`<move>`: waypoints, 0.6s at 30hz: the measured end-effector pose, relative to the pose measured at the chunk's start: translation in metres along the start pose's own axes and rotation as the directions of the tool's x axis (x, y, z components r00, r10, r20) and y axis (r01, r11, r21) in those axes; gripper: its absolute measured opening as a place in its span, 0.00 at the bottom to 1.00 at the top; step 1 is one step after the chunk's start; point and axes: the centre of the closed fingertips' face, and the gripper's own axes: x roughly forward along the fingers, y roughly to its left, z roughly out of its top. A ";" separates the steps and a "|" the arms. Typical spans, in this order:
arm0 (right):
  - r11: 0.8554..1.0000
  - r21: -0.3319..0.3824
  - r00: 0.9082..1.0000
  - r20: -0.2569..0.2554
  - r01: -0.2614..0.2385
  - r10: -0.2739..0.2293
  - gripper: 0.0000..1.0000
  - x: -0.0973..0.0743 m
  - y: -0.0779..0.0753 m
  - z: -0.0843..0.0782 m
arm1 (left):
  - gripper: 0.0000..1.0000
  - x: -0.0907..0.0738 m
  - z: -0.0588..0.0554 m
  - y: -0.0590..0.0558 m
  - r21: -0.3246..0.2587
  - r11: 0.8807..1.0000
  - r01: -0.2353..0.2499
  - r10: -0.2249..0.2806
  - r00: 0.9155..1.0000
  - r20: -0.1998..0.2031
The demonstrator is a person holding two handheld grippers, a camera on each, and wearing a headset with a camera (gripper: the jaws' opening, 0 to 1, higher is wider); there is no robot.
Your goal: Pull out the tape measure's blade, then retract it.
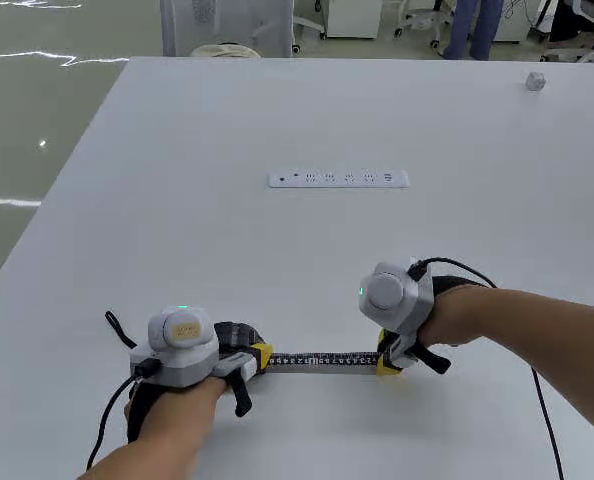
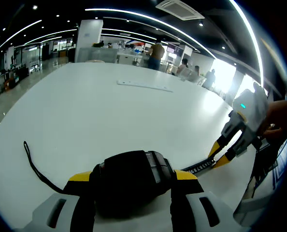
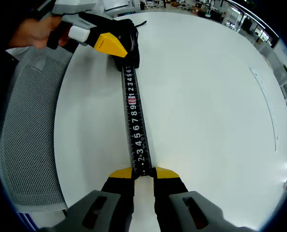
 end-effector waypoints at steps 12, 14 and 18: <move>1.000 -0.002 1.000 0.001 -0.001 0.001 0.14 0.001 0.001 0.005 | 0.60 0.000 0.000 0.000 -0.002 1.000 0.001 -0.001 1.000 0.002; 1.000 -0.002 1.000 0.002 -0.001 0.001 0.14 0.002 0.001 0.005 | 0.60 0.000 0.000 0.000 -0.002 1.000 0.002 -0.002 1.000 0.002; 1.000 -0.003 1.000 0.003 -0.002 0.002 0.14 0.002 0.001 0.007 | 0.60 0.000 0.000 -0.001 -0.003 1.000 0.002 -0.002 1.000 0.001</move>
